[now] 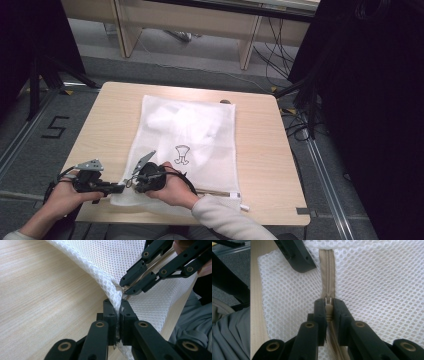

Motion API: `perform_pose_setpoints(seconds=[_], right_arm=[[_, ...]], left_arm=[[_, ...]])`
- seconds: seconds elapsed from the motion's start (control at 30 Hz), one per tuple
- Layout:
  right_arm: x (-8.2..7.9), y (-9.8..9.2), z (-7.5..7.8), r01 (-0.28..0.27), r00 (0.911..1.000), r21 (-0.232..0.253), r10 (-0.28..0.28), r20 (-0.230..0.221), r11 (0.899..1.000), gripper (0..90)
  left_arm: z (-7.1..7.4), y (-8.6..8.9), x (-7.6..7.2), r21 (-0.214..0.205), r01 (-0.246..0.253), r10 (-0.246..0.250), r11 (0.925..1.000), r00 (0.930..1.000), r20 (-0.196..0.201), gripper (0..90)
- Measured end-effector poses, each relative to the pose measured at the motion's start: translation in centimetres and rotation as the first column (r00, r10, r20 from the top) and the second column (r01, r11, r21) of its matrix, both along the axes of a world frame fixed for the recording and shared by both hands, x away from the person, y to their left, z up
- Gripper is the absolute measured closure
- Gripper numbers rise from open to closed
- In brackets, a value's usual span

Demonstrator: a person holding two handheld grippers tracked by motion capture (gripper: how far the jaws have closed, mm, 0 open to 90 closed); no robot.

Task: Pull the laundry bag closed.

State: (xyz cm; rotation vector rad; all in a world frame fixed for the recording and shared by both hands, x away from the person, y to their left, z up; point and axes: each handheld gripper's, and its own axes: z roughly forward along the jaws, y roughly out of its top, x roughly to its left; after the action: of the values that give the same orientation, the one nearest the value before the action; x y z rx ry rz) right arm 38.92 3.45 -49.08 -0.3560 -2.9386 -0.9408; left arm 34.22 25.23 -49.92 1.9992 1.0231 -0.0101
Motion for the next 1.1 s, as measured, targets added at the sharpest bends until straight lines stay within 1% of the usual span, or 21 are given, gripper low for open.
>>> perform_pose_setpoints(seconds=[0.03,0.07,0.17,0.2,0.23,0.27,0.3,0.37,0.47,0.5,0.57,0.63,0.67,0.7,0.77,0.8,0.93,0.97,1.0,1.07,1.1], right_arm=[[-0.1,0.0,0.1,0.004,0.9999,-0.008,-0.004,0.013,1.000,82.4],[-0.1,0.0,0.1,0.004,0.9999,-0.008,-0.004,0.013,1.000,82.4],[-0.2,0.0,0.2,0.014,0.9999,-0.008,-0.014,0.002,1.000,82.4],[-0.1,-0.1,0.1,0.004,1.0000,-0.004,-0.004,0.008,1.000,82.4],[-0.2,-0.2,0.2,0.009,1.0000,-0.007,-0.009,0.001,1.000,82.4],[-0.2,-0.2,0.2,0.009,1.0000,-0.007,-0.009,0.001,1.000,82.4],[-0.2,-0.3,0.2,0.006,0.9999,-0.015,-0.006,0.009,1.000,82.4],[-0.1,-0.6,0.1,0.005,0.9999,-0.018,-0.005,0.011,1.000,82.4],[-0.2,-0.9,0.0,0.012,0.9999,-0.025,-0.012,0.006,1.000,82.4],[-0.2,-1.0,0.0,0.015,0.9999,-0.024,-0.014,0.005,1.000,82.4],[-0.2,-1.0,0.1,0.012,0.9999,-0.024,-0.012,0.006,1.000,82.4],[-0.3,-1.1,0.1,0.009,1.0000,-0.021,-0.009,0.001,1.000,82.4],[-0.3,-1.1,0.1,0.015,0.9999,-0.026,-0.015,-0.005,1.000,82.4],[-0.4,-1.1,0.2,0.017,0.9999,-0.038,-0.017,0.003,0.999,82.4],[-0.5,-1.1,0.2,0.020,0.9998,-0.052,-0.020,0.006,0.998,82.4],[-0.5,-1.2,0.1,0.012,0.9999,-0.049,-0.011,0.010,0.999,82.4],[-0.6,-1.4,0.3,0.022,0.9997,-0.057,-0.022,0.005,0.998,82.4],[-0.5,-1.4,0.3,0.020,0.9997,-0.057,-0.019,0.012,0.998,82.4],[-0.6,-1.5,0.3,0.028,0.9996,-0.059,-0.028,0.009,0.998,82.4],[-0.6,-1.7,0.3,0.030,0.9996,-0.065,-0.030,0.004,0.997,82.4],[-0.6,-1.8,0.3,0.028,0.9996,-0.070,-0.028,0.011,0.997,82.4]], left_arm=[[0.1,0.1,0.0,0.006,0.012,-0.012,0.9999,0.9999,-0.007,85.1],[0.1,0.1,0.1,0.012,0.013,-0.013,0.9998,0.9998,-0.016,85.1],[0.1,0.1,0.1,0.007,0.019,-0.019,0.9998,0.9998,-0.009,85.1],[0.1,0.1,0.0,0.012,0.015,-0.015,0.9998,0.9999,-0.007,85.0],[0.1,0.1,0.1,0.014,0.016,-0.016,0.9998,0.9999,-0.005,85.1],[0.2,0.2,0.1,0.017,0.027,-0.027,0.9995,0.9996,-0.007,85.1],[0.2,0.2,0.1,0.021,0.025,-0.025,0.9995,0.9997,-0.005,85.1],[0.2,0.3,0.1,0.020,0.023,-0.023,0.9995,0.9997,-0.003,85.1],[0.3,0.2,0.0,0.037,0.012,-0.012,0.9992,0.9999,0.008,85.0],[0.1,0.0,0.0,0.019,0.000,-0.001,0.9998,0.9999,0.017,85.0],[0.1,0.0,0.0,0.027,0.008,-0.008,0.9996,0.9998,0.019,85.0],[0.2,0.1,0.0,0.043,0.021,-0.021,0.9989,0.9998,0.006,85.0],[0.2,-0.1,0.0,0.042,0.010,-0.011,0.9991,0.9998,0.017,85.1],[0.1,-0.1,-0.1,0.037,0.003,-0.004,0.9993,0.9997,0.023,85.1],[0.2,-0.1,0.0,0.039,0.006,-0.007,0.9992,0.9998,0.019,85.2],[0.1,0.0,0.0,0.041,0.008,-0.008,0.9991,0.9998,0.017,85.3],[0.2,0.0,0.0,0.042,0.008,-0.009,0.9991,0.9998,0.020,85.3],[0.2,0.0,0.0,0.041,0.004,-0.005,0.9991,0.9998,0.020,85.3],[0.3,0.1,0.0,0.056,0.010,-0.010,0.9984,0.9999,0.009,85.3],[0.2,0.1,0.0,0.044,0.014,-0.014,0.9989,0.9999,-0.001,85.3],[0.2,0.1,0.0,0.044,0.015,-0.015,0.9989,0.9999,-0.002,85.3]])
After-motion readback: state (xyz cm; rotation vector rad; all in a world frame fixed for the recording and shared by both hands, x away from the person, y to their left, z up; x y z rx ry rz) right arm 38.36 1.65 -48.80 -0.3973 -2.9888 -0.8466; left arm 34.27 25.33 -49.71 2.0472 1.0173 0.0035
